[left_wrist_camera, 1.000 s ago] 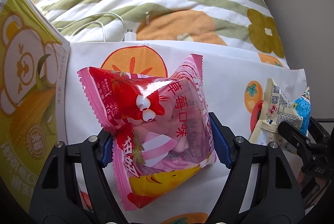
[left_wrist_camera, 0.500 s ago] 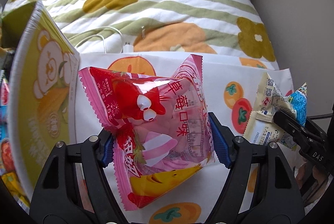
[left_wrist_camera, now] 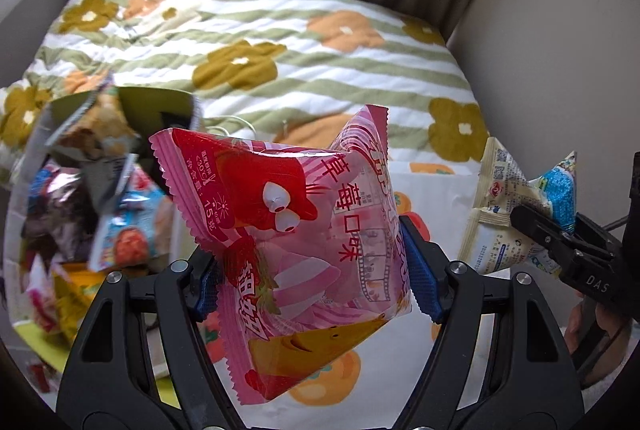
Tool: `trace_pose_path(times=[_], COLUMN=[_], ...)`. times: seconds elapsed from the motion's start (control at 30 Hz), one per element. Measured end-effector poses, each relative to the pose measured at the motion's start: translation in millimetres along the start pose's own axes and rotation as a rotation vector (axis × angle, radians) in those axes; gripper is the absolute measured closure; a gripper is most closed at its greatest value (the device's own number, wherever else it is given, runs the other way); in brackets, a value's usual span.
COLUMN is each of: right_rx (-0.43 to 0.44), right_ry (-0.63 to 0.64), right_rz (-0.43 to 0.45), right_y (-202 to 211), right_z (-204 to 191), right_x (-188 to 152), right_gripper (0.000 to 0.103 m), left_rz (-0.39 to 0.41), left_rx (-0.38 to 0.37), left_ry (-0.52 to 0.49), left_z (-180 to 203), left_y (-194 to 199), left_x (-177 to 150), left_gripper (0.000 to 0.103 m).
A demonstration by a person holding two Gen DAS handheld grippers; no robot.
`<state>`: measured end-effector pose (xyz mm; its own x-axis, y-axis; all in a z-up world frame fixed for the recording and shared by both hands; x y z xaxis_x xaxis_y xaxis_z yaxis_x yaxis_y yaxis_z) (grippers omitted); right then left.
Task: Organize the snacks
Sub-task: 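Carry both packets over the green box and release them inside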
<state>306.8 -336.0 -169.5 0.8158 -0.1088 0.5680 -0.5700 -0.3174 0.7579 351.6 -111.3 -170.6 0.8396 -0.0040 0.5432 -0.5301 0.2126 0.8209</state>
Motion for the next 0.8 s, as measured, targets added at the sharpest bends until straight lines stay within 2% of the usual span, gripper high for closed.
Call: trace_pose_path(times=[0.2,0.4,0.57,0.8], right_rx=[0.078,0.133,0.150,0.148], right_ry=[0.046,0.135,0.172,0.137], right_rz=[0.019,0.044,0.076,0.089], right_y=[14,15,10,-11], right_z=[-48,-121,-177,-253], right_x=[7,11,12,4], right_gripper=[0.035,0.035,0.035,0.035], left_rz=[0.101,0.153,0.155,0.071], left_rx=[0.040,0.077,0.073,0.036], left_ry=[0.048,0.086,0.068,-0.001], left_z=[-39,-99,-151,-230], left_y=[60,92,104,92], left_x=[7,10,14,13], left_gripper=[0.031,0.031,0.030,0.030])
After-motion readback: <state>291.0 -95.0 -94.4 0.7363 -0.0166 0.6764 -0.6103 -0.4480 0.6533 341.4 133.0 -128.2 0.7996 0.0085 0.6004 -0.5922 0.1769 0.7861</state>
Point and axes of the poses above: each gripper's, at about its wrist camera, not at the fingertips, and y roughly against the way its jaws point, z to its right, x to its top, the point moved 8 cm from there along -y, roughly the way its jaws point, and after that the axes turned 2 degrees about z, right-handed, at the moved point
